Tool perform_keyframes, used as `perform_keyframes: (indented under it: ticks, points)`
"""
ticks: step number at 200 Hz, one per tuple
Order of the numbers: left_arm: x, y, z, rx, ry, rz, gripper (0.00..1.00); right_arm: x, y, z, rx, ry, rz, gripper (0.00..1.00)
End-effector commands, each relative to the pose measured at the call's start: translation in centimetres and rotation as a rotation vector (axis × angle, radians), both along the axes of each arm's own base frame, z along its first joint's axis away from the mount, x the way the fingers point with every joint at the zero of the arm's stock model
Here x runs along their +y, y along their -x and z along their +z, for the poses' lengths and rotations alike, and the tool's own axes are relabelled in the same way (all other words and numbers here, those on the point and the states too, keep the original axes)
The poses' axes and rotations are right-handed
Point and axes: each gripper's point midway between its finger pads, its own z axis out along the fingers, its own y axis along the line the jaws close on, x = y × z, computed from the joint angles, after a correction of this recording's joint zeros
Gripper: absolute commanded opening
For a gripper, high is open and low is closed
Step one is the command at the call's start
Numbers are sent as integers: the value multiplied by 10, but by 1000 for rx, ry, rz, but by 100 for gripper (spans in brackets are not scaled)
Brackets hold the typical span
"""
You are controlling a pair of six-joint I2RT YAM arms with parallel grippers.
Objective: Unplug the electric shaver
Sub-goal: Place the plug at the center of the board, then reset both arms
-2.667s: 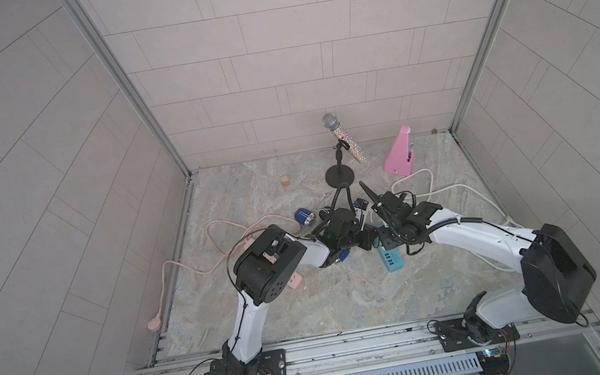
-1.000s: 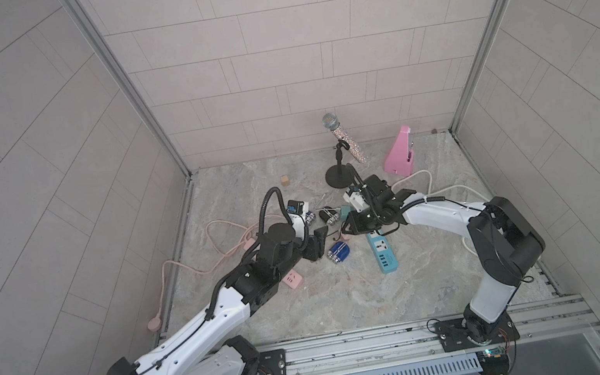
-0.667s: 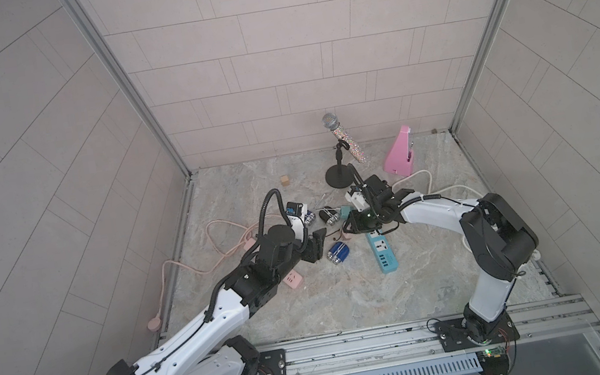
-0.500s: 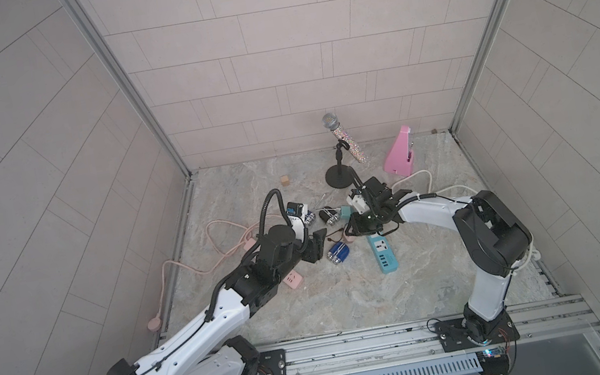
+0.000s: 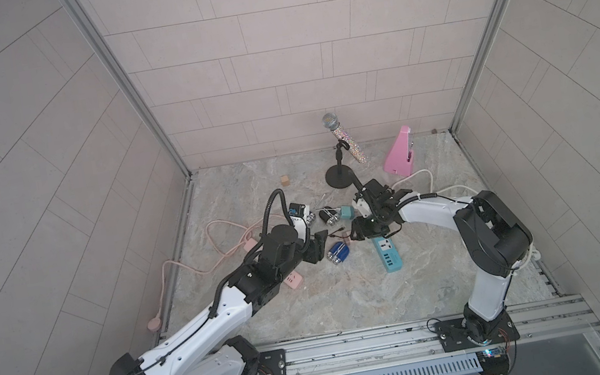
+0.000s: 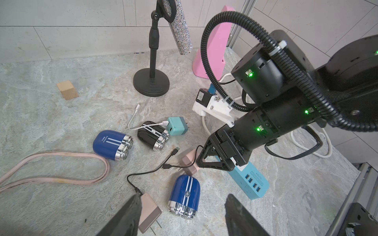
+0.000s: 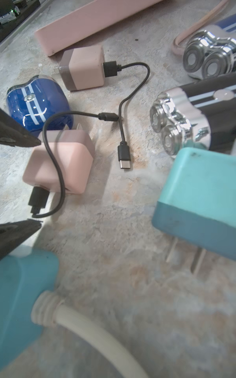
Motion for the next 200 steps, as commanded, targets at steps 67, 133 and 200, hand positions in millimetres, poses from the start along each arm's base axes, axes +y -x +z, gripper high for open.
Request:
perform_keyframes:
  ticks: [67,133,200]
  points:
    - [11,-8,-8,-10,-38,67,71,-45,-2,36,-107,137,-44,68]
    - [139,-86,-16,-5,-150,593,100,-172,-61,134,-640,442,-384,80]
    - [235,-116,-63,-26,-322,791,100,-295,-74,86,-724,464,-659,83]
